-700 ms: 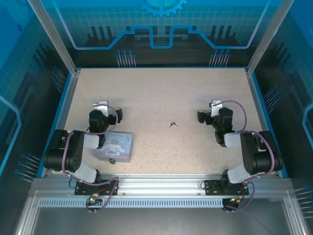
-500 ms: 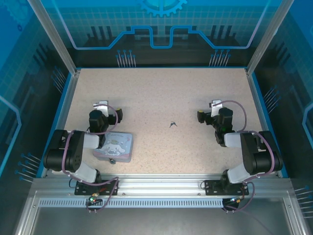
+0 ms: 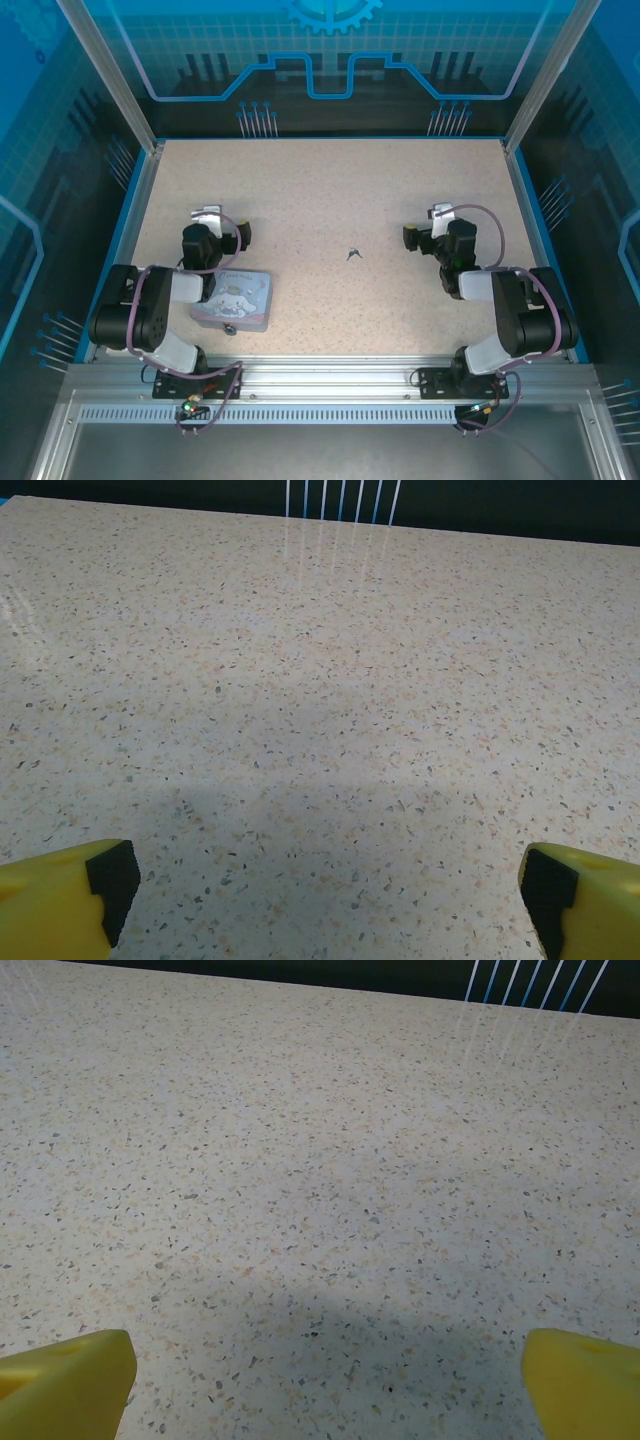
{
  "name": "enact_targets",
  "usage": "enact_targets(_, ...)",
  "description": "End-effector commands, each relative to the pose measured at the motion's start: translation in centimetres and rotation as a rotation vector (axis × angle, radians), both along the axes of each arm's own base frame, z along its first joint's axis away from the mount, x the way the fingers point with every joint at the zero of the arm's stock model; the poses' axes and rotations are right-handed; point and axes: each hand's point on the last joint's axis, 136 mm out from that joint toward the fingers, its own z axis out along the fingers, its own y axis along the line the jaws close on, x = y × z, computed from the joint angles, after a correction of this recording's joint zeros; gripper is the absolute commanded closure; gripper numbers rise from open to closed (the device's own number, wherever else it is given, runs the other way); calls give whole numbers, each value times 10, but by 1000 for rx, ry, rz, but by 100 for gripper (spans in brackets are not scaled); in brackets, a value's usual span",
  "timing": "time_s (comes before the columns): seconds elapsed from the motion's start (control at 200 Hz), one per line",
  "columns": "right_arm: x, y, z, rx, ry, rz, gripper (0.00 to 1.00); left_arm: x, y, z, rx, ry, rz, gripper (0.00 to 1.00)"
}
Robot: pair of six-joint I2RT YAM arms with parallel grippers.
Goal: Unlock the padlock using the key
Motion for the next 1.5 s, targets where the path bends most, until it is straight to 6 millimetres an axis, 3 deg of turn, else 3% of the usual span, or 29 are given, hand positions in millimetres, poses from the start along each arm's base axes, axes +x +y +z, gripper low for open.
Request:
enact_targets(0.0,5,-4,8,18,-17,7,0,5,-2,6,-2,-20,-18,1)
enact_targets(0.125,5,-8,12,23,-29,-18,0,3,10,17,1,-36,52,1)
enact_targets(0.26,-2,-32,45,39,34,-181,0,-4,25,51,-2,-18,149,1)
enact_targets(0.38,-15,-40,69,211,121,-318,0,-16,41,74,-59,51,276,1)
enact_targets(0.47,-36,-58,63,326,288,-527,0,-30,42,81,-140,136,335,1)
enact_targets(0.51,-40,-59,60,366,335,-532,0,-37,40,82,-174,179,344,1)
enact_targets(0.705,-57,-13,59,512,425,-342,0,-95,45,71,-296,458,539,1)
enact_targets(0.815,-74,19,57,558,462,-266,0,-125,59,71,-304,504,683,1)
enact_targets(0.945,-94,58,64,571,457,-177,0,-150,61,65,-360,521,774,1)
enact_targets(1.231,-124,109,88,660,472,-22,0,-175,41,24,-438,649,780,1)
enact_targets(1.491,-155,168,54,571,655,77,0,-174,16,12,-454,684,687,1)
